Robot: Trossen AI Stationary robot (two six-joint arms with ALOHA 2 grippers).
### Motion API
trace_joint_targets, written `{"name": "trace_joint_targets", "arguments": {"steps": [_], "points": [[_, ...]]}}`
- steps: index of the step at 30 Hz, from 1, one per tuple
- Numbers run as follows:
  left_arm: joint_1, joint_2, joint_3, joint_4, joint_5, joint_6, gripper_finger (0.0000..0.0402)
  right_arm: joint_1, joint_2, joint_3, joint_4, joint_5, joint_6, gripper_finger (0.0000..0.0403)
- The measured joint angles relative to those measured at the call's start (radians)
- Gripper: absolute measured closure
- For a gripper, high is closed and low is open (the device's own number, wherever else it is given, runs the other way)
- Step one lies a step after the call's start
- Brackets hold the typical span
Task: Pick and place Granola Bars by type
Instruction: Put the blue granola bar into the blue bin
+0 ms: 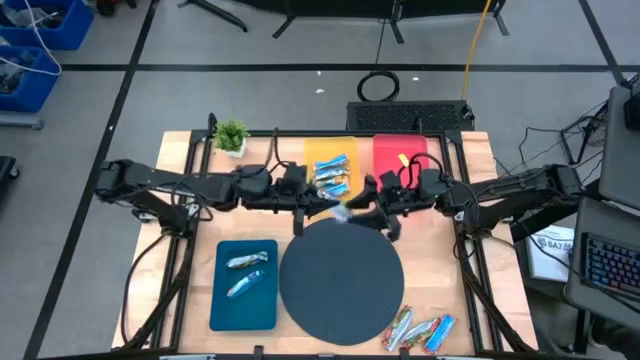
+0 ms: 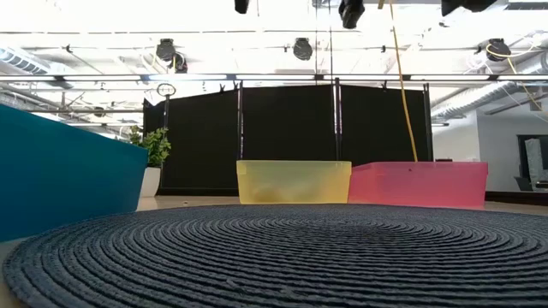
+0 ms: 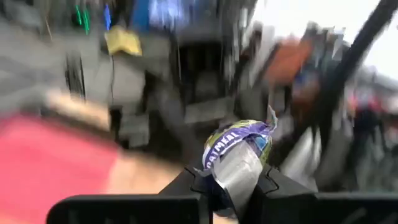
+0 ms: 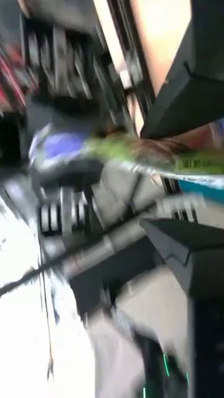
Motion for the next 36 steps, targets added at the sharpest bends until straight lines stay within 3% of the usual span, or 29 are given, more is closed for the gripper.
{"name": "trace_joint_targets", "arguments": {"steps": [4,7,11,14,17,21,23,26,29,36], "points": [[-0.016,-0.001,0.136,-0.514,0.131,-0.032,0.0367,0.015,-0.069,0.004,-0.035,-0.210,0.178,0.0172],[-0.047,0.010,0.230,-0.855,0.259,-0.103,0.0367,0.043,-0.115,0.002,-0.142,-0.262,0.223,0.0173],[-0.116,0.017,0.249,-1.138,0.361,-0.225,0.0367,0.055,-0.186,0.003,-0.302,-0.266,0.218,0.0185],[-0.183,0.015,0.222,-1.201,0.377,-0.255,0.0367,0.055,-0.216,0.003,-0.433,-0.268,0.182,0.0193],[-0.248,0.016,0.120,-1.156,0.402,-0.313,0.0367,0.055,-0.244,0.002,-0.531,-0.251,0.129,0.0198],[-0.319,0.017,-0.078,-0.814,0.475,-0.462,0.0367,0.069,-0.252,0.003,-0.728,-0.234,0.067,0.0200],[-0.344,0.019,-0.158,-0.674,0.460,-0.545,0.0367,0.094,-0.245,0.001,-0.848,-0.234,0.042,0.0200],[-0.364,0.018,-0.230,-0.603,0.407,-0.607,0.0367,0.166,-0.218,0.001,-0.962,-0.234,-0.017,0.0200],[-0.370,0.018,-0.277,-0.604,0.384,-0.616,0.0367,0.278,-0.165,0.001,-0.977,-0.219,-0.114,0.0200],[-0.371,0.017,-0.378,-0.545,0.384,-0.648,0.0367,0.521,0.005,0.001,-0.860,-0.070,-0.279,0.0200]]}}
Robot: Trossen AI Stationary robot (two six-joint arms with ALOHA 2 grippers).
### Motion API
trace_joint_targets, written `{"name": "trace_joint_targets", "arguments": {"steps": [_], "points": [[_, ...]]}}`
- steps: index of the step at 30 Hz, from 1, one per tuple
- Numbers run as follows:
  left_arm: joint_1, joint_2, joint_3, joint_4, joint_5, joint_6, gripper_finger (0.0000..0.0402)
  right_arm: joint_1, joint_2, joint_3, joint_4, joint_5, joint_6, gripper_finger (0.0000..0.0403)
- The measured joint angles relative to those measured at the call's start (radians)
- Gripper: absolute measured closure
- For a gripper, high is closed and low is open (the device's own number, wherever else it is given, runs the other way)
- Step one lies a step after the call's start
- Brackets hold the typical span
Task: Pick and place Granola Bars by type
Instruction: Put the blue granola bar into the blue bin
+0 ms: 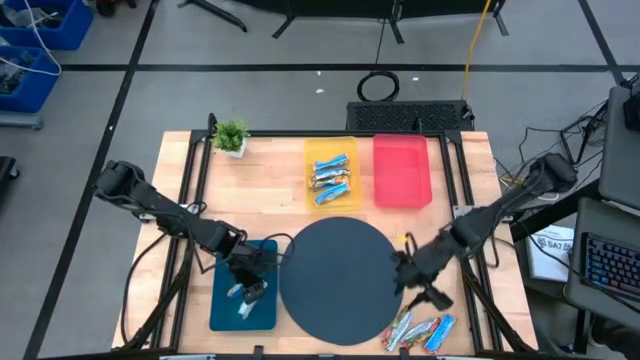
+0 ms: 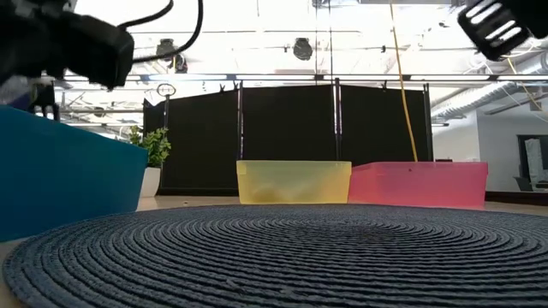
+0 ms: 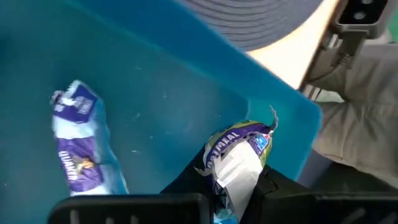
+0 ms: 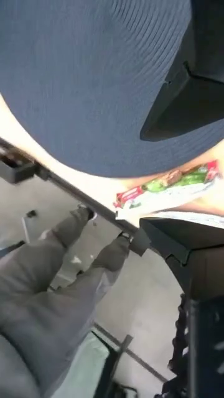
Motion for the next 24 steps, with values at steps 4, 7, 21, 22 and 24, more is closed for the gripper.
{"name": "trace_joint_targets", "arguments": {"steps": [4,7,21,22,24], "points": [[0.000,0.000,-0.058,0.072,-0.009,-0.030,0.0367,0.053,0.086,0.000,0.028,0.021,0.006,0.0200],[0.000,0.000,-0.088,0.120,-0.022,-0.050,0.0367,0.090,0.150,0.000,0.035,0.020,0.029,0.0200],[0.046,-0.002,-0.053,0.289,0.021,-0.098,0.0206,0.206,0.390,0.001,0.088,0.104,0.091,0.0208],[0.050,-0.006,-0.045,0.290,0.008,-0.080,0.0193,0.205,0.392,0.001,0.088,0.105,0.091,0.0212],[0.052,-0.013,-0.035,0.297,-0.036,-0.027,0.0172,0.203,0.398,0.001,0.091,0.132,0.093,0.0219]]}}
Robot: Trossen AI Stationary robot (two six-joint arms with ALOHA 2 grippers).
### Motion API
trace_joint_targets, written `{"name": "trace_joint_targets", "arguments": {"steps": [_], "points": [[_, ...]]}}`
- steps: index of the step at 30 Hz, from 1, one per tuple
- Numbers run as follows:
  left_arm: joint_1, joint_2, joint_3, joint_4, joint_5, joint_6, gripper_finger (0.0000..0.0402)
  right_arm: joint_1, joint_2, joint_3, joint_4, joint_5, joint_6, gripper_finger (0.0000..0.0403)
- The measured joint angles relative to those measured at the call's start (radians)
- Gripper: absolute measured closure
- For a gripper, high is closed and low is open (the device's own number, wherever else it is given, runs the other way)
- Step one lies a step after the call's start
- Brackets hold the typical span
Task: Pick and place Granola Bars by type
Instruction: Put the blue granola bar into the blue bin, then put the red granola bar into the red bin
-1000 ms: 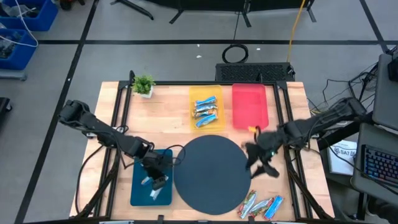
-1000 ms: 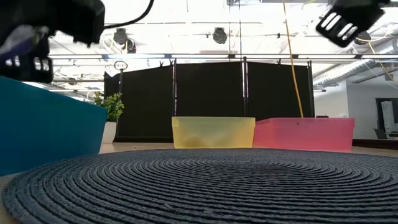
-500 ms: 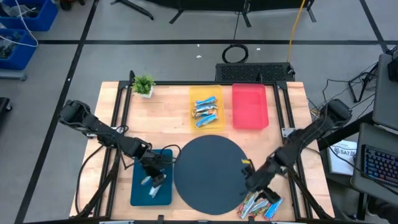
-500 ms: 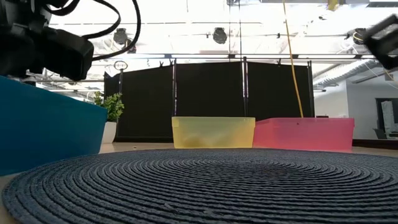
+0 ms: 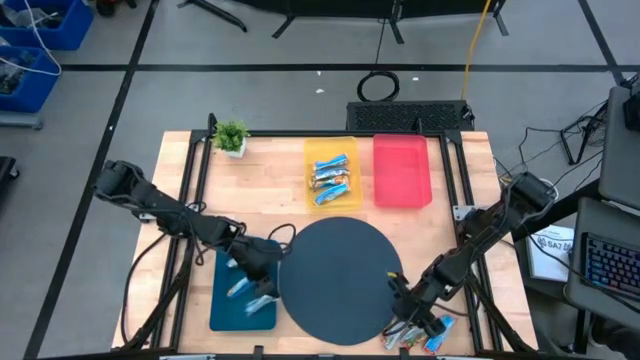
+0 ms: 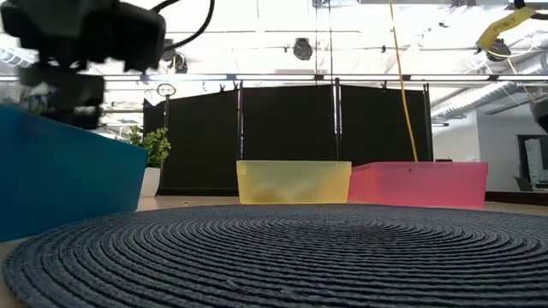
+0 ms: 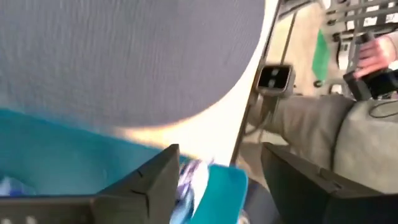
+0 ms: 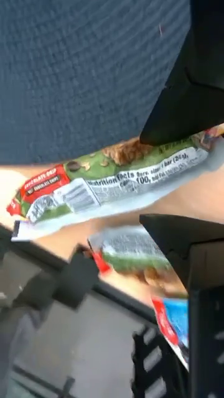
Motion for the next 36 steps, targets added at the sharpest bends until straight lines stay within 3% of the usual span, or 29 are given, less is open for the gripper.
{"name": "trace_joint_targets", "arguments": {"steps": [4,10,15,21,25,28,32,36], "points": [[0.001,-0.063,0.001,0.068,-0.106,0.157,0.0149,-0.001,0.004,-0.001,-0.020,0.085,0.005,0.0242],[0.041,-0.231,0.000,0.066,-0.315,0.213,0.0140,-0.009,0.002,-0.025,-0.023,0.147,0.009,0.0307],[0.045,-0.392,0.000,0.141,-0.323,0.429,0.0144,-0.010,-0.018,-0.053,-0.024,0.131,0.089,0.0381],[0.020,-0.607,0.000,0.226,-0.320,0.769,0.0136,-0.011,-0.091,-0.059,-0.055,0.118,0.168,0.0384],[0.012,-0.734,0.001,0.163,-0.322,0.889,0.0138,-0.024,-0.215,-0.045,-0.089,0.147,0.200,0.0388],[0.011,-0.808,0.001,0.023,-0.322,0.927,0.0143,-0.072,-0.339,-0.010,-0.190,0.278,0.224,0.0388],[0.011,-0.875,0.001,-0.157,-0.339,0.970,0.0142,-0.193,-0.494,0.027,-0.398,0.441,0.293,0.0389],[0.011,-0.919,0.000,-0.302,-0.369,1.011,0.0134,-0.352,-0.599,0.034,-0.503,0.494,0.285,0.0390]]}}
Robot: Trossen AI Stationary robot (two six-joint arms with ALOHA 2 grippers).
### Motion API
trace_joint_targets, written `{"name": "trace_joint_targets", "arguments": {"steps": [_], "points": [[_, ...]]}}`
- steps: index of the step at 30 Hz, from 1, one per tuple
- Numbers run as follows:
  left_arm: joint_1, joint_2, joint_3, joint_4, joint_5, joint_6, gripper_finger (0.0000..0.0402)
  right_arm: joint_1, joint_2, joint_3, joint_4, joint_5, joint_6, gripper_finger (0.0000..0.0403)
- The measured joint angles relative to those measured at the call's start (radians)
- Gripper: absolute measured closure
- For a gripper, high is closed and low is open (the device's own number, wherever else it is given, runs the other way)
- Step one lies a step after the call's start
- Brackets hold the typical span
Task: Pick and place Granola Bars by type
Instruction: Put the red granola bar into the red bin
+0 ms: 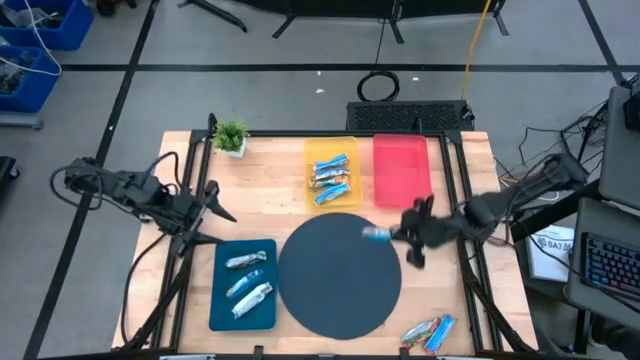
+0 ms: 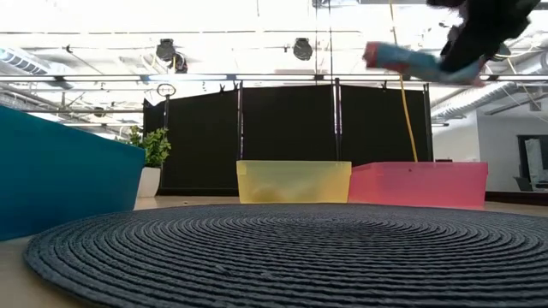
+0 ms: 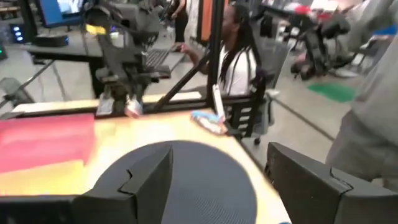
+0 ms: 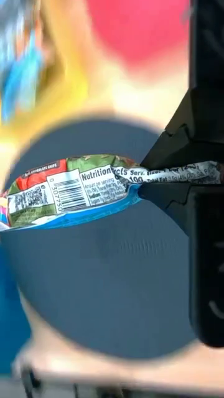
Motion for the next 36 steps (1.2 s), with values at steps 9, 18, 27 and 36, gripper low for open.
{"name": "trace_joint_targets", "arguments": {"steps": [9,18,27,36], "points": [[0.000,-0.039,0.000,-0.064,0.022,0.075,0.0142,-0.380,-0.035,0.000,-0.070,0.021,-0.156,0.0391],[0.000,-0.082,-0.017,-0.071,0.143,0.151,0.0136,-0.672,-0.003,-0.072,-0.076,-0.018,-0.311,0.0392],[0.000,-0.296,-0.102,-0.102,0.150,0.055,0.0146,-0.800,-0.004,-0.222,0.031,-0.115,-0.343,0.0393],[0.000,-0.421,-0.232,-0.081,0.064,0.043,0.0136,-0.865,-0.004,-0.330,0.122,-0.238,-0.363,0.0361]]}}
